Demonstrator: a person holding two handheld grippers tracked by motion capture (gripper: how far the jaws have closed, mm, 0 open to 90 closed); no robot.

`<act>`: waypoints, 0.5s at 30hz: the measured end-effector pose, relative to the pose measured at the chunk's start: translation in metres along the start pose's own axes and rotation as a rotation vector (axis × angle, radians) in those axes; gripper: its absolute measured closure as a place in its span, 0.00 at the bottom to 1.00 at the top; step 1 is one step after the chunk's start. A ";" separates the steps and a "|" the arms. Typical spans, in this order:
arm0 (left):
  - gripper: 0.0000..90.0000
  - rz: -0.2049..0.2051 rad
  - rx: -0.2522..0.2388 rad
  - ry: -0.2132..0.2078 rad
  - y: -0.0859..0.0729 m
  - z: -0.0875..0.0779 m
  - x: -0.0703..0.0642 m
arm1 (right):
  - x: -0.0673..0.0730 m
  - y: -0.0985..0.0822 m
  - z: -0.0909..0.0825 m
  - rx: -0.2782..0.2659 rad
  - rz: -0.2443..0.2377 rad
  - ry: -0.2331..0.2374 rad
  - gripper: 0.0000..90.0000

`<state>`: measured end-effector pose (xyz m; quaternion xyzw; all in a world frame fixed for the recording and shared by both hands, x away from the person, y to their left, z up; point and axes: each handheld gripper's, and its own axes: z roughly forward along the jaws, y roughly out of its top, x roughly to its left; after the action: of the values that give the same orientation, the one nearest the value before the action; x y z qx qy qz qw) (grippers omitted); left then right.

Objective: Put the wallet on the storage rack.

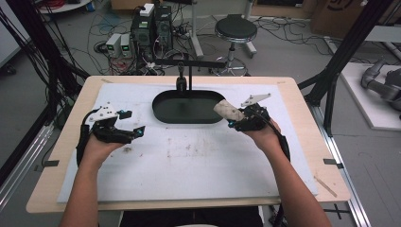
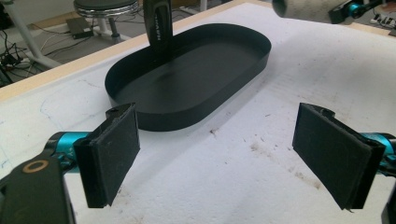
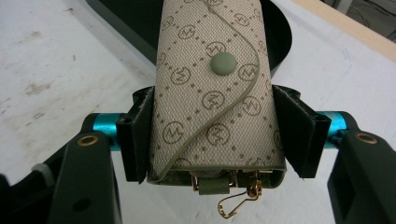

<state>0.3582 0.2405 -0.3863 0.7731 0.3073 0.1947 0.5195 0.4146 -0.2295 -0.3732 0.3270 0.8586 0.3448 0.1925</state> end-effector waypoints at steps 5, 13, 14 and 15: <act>0.17 0.001 0.006 0.002 -0.001 -0.001 0.001 | 0.000 0.013 0.013 0.005 -0.001 0.017 0.40; 0.17 -0.006 0.011 0.015 -0.005 -0.006 0.002 | 0.001 0.036 0.037 0.002 -0.043 0.055 0.40; 0.17 -0.007 0.011 0.016 -0.006 -0.007 0.002 | 0.002 0.039 0.040 0.004 -0.050 0.060 0.40; 0.17 -0.007 0.011 0.019 -0.006 -0.008 0.002 | 0.002 0.043 0.044 0.008 -0.056 0.063 0.40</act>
<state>0.3533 0.2490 -0.3886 0.7729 0.3159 0.1985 0.5132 0.4557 -0.1839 -0.3733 0.2925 0.8744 0.3459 0.1739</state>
